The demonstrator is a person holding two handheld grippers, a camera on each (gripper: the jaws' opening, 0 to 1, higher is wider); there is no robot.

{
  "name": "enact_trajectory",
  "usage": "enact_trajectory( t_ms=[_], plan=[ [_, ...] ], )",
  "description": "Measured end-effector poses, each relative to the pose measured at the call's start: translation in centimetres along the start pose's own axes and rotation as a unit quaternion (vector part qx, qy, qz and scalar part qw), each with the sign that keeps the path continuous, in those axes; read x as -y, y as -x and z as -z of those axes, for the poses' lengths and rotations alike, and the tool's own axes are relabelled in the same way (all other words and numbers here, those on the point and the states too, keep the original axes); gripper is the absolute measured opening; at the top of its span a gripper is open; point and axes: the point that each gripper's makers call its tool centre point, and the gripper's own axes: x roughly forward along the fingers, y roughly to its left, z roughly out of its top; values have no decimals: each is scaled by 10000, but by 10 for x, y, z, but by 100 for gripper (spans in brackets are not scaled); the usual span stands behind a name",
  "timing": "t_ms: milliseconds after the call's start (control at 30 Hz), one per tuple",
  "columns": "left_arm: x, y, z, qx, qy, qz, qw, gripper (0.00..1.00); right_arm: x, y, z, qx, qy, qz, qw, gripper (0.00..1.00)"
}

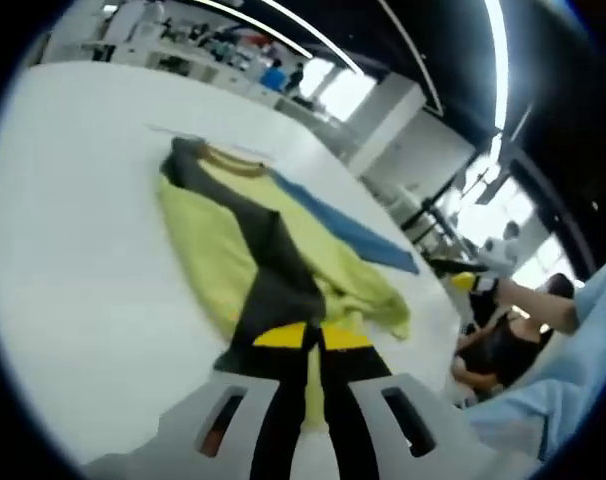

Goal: Fold the garment on the visible template until the final outline fits inside the template.

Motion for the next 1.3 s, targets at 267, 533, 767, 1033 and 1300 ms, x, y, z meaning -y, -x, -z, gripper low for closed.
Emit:
enact_trajectory(
  t_ms=[267, 533, 767, 1033, 1300],
  plan=[
    [0, -12, 33, -483, -220, -134, 9985, 0, -1, 0, 0, 10, -12, -35, 10000, 75],
    [-5, -15, 38, -551, -78, -156, 9983, 0, 0, 3, 0, 25, -19, 15, 10000, 75],
    [6, -11, 32, -375, -10, 45, 9993, 22, -2, 2, 1, 11, -36, 14, 10000, 74],
    [1, 3, 18, -46, 22, -106, 9999, 47, -5, 0, 1, 25, -34, -28, 10000, 74],
    [-33, 22, 13, 217, 522, -545, 9969, 43, -7, -2, 3, 34, -46, -78, 10000, 74]
  ],
)
